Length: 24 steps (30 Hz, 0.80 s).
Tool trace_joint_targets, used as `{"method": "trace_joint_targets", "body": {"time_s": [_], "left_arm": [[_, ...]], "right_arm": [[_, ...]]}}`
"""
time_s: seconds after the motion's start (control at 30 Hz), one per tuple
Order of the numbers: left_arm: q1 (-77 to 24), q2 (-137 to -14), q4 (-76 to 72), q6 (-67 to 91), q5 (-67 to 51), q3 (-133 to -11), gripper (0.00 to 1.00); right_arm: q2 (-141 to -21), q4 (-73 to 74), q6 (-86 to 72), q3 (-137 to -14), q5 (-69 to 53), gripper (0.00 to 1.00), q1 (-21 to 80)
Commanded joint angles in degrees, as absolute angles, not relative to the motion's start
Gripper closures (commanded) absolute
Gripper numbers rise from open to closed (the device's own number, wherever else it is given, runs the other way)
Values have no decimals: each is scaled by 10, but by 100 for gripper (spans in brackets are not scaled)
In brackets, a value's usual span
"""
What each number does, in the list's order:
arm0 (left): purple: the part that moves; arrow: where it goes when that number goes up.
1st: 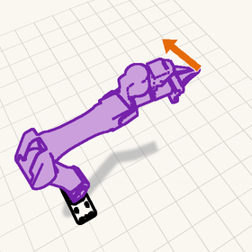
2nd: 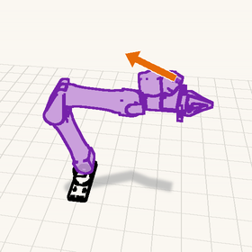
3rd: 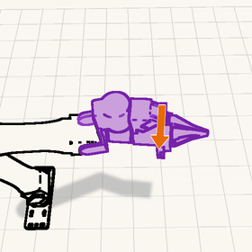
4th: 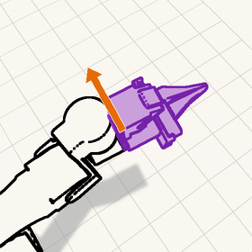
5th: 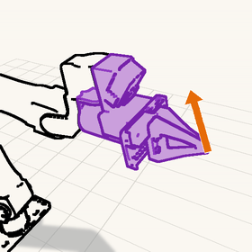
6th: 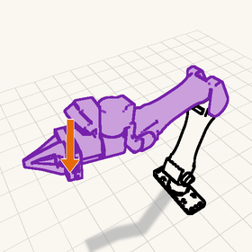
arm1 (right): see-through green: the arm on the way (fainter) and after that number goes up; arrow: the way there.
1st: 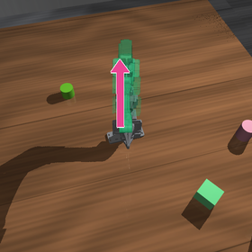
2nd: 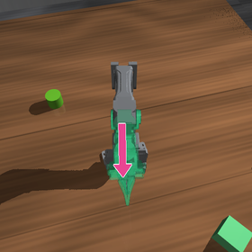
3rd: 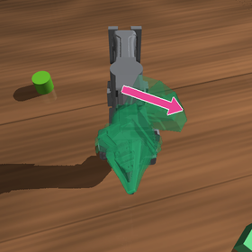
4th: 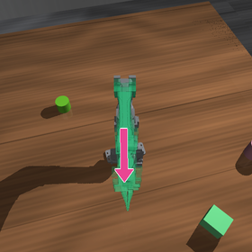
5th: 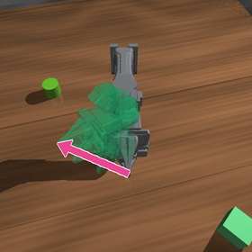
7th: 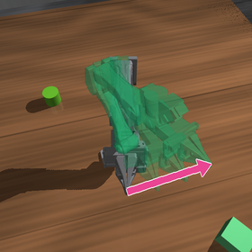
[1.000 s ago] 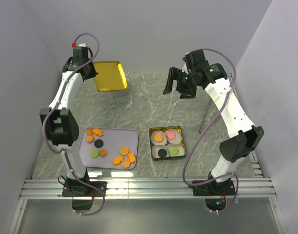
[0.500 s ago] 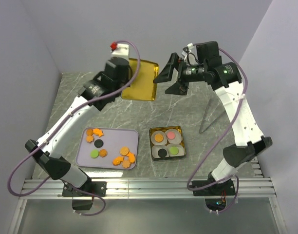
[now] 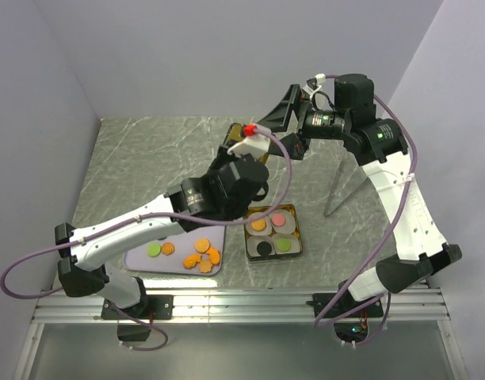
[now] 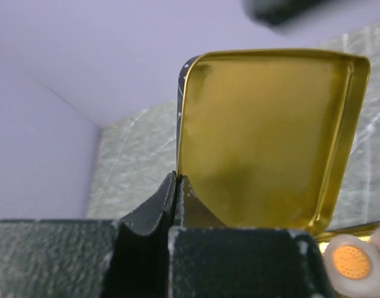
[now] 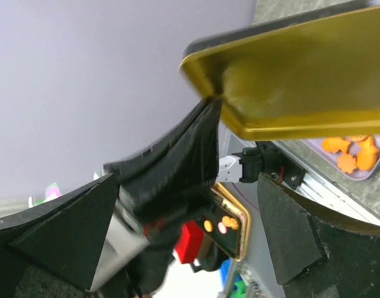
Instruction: Pack the cookies
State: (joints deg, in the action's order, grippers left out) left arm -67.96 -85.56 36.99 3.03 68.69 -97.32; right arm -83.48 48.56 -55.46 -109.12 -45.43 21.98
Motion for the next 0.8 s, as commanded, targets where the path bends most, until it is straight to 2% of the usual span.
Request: {"method": "trace_joint_targets", "body": {"time_s": [0.0, 0.07, 0.4, 0.77], "left_arm": [[-718, -813, 206, -110, 794, -926, 100], [-732, -793, 116, -183, 807, -888, 100], [-789, -749, -22, -318, 828, -830, 100], [-818, -761, -38, -333, 829, -831, 100]], "right_arm": [[-831, 482, -568, -1080, -445, 0, 216], [-832, 480, -573, -1074, -444, 0, 211], [-842, 461, -584, -1016, -447, 0, 210], [-856, 482, -577, -1009, -433, 0, 253]]}}
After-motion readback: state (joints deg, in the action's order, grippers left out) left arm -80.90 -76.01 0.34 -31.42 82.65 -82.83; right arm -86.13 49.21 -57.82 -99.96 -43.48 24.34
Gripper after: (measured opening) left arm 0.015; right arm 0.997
